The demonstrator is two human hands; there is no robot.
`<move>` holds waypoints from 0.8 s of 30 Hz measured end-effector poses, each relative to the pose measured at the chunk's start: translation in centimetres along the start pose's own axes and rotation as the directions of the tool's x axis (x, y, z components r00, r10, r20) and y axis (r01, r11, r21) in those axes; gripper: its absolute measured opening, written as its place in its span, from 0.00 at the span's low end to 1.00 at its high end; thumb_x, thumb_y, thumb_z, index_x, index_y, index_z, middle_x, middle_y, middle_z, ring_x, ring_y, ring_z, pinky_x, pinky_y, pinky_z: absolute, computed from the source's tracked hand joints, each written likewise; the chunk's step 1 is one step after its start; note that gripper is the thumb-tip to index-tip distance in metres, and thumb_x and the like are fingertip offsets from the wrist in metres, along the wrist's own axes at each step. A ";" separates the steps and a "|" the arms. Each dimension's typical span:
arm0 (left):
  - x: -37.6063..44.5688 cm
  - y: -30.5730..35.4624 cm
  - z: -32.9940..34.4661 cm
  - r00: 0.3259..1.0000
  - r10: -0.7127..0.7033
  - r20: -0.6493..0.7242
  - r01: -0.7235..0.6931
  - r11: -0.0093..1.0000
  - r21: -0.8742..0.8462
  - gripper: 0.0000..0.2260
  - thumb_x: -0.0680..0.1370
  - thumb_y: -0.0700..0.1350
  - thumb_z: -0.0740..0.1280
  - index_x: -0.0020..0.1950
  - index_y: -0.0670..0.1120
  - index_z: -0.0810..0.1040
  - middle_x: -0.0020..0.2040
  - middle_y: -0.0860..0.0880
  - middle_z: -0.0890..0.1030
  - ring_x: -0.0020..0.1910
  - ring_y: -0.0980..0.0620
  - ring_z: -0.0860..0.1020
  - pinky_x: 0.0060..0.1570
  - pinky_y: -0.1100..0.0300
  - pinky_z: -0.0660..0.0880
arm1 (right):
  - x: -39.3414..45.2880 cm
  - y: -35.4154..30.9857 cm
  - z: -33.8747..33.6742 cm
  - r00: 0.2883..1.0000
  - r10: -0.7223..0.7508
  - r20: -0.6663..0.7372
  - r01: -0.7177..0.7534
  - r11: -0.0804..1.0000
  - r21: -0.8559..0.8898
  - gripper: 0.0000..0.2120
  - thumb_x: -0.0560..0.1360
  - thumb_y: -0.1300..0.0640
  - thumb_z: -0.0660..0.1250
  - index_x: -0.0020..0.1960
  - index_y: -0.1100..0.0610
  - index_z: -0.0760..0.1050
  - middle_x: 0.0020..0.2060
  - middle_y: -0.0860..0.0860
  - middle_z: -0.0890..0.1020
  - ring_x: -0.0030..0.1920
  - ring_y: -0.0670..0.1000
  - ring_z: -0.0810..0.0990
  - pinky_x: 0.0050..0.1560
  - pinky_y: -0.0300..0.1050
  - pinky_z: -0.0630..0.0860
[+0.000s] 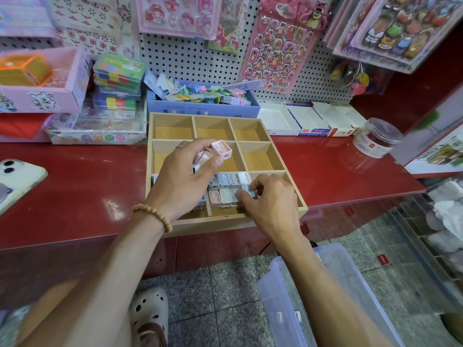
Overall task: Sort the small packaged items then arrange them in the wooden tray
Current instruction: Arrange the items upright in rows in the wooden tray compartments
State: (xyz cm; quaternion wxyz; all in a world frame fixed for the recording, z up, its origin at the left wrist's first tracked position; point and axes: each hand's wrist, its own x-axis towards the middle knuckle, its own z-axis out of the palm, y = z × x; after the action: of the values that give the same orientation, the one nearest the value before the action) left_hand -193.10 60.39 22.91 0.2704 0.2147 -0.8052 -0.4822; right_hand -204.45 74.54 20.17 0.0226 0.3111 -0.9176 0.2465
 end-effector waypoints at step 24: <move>-0.3 -0.2 -0.2 0.980 -0.137 0.142 0.130 0.990 0.056 0.10 0.79 0.44 0.67 0.58 0.56 0.78 0.53 0.55 0.79 0.39 0.63 0.76 0.40 0.65 0.71 | 1.9 0.0 -4.0 0.964 -0.202 0.171 0.118 0.908 0.402 0.14 0.70 0.59 0.77 0.54 0.53 0.79 0.42 0.48 0.82 0.37 0.46 0.78 0.42 0.44 0.78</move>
State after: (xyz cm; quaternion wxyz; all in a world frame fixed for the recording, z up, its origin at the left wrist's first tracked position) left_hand -192.74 60.35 22.76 0.1729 0.2387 -0.8176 -0.4947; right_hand -206.45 75.35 24.07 -0.1157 0.4080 -0.8189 0.3868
